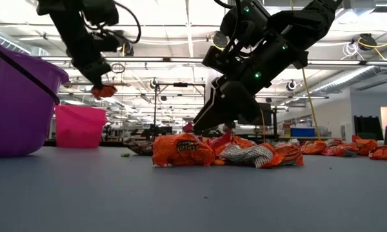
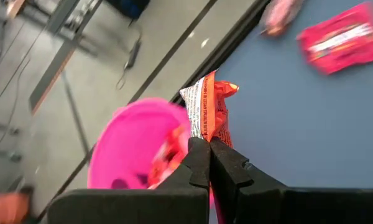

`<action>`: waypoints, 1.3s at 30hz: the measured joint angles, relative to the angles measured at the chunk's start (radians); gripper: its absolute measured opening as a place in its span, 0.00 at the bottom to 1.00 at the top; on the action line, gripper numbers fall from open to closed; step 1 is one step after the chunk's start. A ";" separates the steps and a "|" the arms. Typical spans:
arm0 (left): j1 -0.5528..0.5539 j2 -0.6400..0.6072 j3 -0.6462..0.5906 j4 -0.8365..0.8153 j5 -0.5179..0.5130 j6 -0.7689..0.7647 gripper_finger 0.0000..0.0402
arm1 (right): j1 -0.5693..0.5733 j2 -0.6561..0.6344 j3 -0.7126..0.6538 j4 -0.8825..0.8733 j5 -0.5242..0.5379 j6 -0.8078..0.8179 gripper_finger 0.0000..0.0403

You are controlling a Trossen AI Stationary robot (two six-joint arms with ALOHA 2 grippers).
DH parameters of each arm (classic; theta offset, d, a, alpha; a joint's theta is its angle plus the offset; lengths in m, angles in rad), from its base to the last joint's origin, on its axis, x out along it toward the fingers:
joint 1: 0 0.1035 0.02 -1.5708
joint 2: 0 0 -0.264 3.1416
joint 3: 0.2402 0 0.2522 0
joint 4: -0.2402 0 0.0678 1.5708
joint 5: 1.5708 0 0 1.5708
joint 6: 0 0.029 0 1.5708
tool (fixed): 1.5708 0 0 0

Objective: Organize candy in baskets
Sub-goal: Put the orange chocolate into the pink bucket

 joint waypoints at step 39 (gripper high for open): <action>0.255 -0.109 -0.001 0.011 0.137 0.088 0.40 | 0.000 0.000 0.001 0.001 0.000 0.005 0.50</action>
